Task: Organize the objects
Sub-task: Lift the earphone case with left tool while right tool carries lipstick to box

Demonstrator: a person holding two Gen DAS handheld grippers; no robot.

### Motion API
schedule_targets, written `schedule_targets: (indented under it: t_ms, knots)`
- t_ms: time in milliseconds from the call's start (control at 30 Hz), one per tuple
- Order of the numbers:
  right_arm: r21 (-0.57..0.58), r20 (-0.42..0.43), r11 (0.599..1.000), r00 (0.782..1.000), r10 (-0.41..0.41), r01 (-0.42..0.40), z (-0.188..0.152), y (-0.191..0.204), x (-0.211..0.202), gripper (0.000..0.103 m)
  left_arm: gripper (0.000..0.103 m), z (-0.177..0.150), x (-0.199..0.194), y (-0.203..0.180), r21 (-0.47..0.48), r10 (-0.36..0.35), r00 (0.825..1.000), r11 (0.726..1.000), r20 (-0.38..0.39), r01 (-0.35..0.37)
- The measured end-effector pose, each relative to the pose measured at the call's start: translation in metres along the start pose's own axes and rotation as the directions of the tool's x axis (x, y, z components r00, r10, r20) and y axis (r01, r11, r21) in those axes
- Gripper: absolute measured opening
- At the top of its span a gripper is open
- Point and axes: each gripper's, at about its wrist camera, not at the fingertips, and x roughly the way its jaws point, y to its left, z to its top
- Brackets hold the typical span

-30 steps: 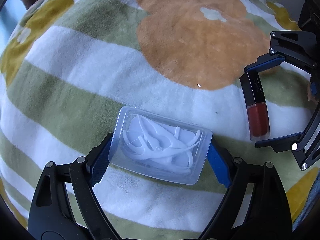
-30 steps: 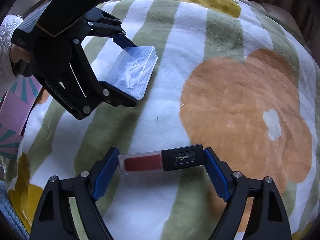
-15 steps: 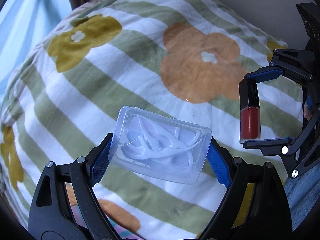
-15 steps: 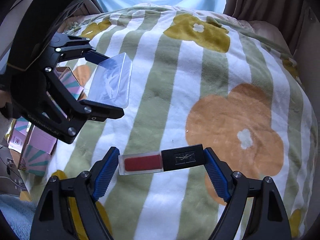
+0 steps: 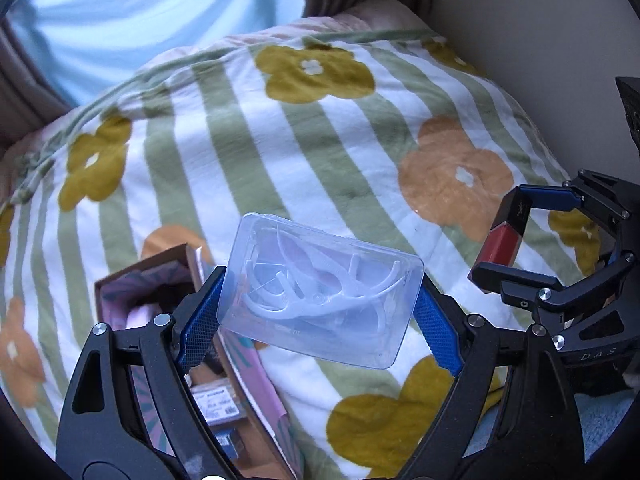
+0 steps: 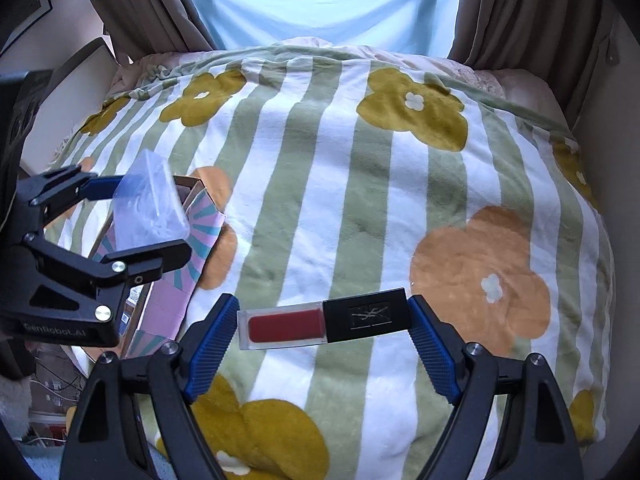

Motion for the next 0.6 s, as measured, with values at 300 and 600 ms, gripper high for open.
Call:
schedule_targets:
  t_ms: [300, 600]
  knots:
    - [0.109, -0.011, 0.993, 0.999, -0.044, 0.045, 0.002, 0.021, -0.002, 0.082, 0.086, -0.058, -0.032, 0.057, -0.291, 0.148, 0.989, 0.946, 0.003, -0.141]
    - [0.142, -0.033, 0.987, 0.997, -0.066, 0.07, -0.01, 0.035, 0.0, 0.082, 0.086, -0.094, -0.032, 0.068, -0.353, 0.167, 0.985, 0.92, -0.035, -0.168]
